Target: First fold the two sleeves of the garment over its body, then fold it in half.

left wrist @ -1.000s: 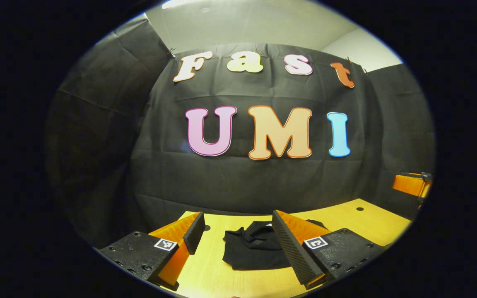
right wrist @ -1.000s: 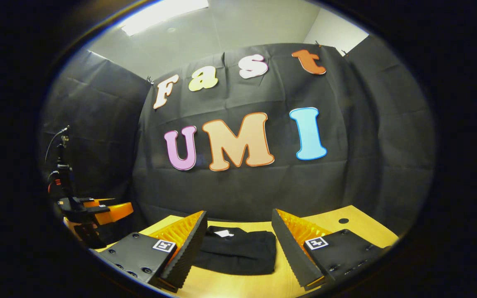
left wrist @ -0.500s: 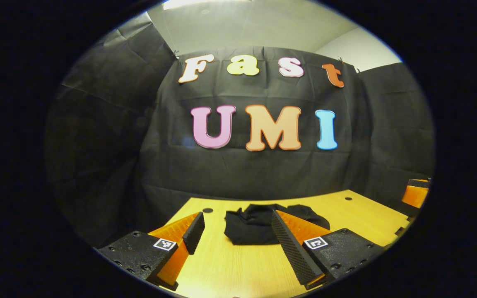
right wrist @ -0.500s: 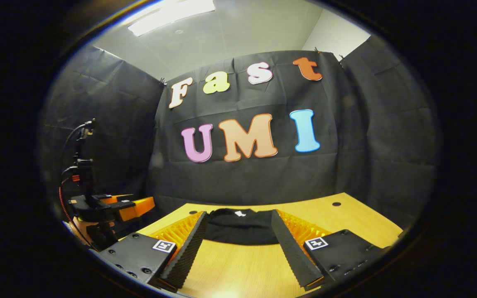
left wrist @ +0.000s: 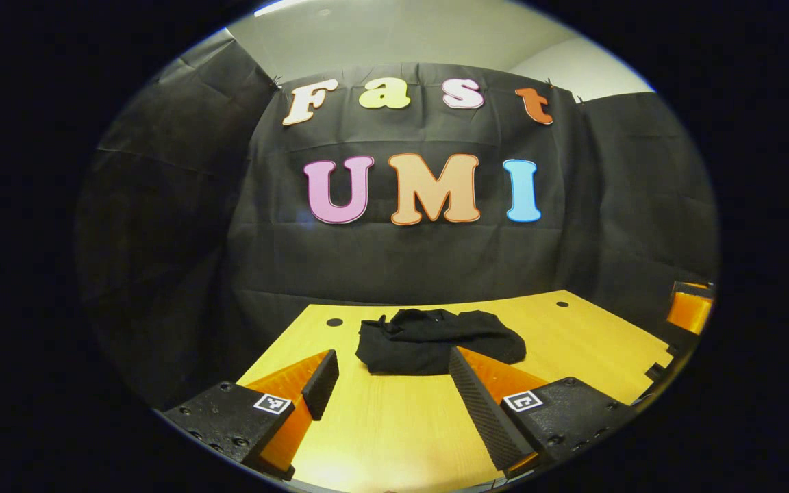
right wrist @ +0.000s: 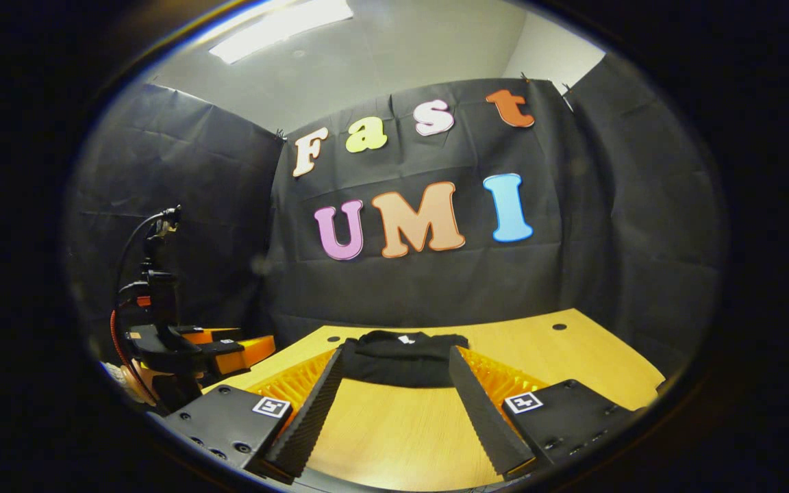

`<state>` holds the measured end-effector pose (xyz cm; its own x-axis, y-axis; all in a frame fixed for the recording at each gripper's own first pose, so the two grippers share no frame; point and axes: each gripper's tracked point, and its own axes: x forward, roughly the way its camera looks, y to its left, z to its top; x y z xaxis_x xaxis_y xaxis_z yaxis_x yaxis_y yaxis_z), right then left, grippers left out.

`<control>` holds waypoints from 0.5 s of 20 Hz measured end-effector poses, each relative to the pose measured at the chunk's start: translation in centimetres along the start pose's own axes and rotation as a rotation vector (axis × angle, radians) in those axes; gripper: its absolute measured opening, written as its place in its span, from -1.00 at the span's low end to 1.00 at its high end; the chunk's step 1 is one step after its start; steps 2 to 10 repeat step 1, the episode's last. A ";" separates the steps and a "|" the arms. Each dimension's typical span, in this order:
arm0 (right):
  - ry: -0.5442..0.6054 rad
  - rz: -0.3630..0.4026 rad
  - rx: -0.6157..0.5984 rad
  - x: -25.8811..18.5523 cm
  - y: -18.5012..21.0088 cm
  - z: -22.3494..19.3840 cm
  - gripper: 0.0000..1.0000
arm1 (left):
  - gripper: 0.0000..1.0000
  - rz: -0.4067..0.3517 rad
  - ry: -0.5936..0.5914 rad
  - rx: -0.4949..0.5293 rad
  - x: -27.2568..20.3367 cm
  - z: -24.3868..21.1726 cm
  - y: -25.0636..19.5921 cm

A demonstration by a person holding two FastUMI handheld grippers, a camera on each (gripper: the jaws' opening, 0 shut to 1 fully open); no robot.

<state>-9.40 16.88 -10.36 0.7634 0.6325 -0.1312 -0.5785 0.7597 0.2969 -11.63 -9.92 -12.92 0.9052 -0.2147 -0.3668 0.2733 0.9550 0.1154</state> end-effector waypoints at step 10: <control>-0.005 0.000 -0.006 -0.2 -0.5 0.1 0.94 | 0.92 0.003 -0.001 0.020 0.0 0.1 -0.2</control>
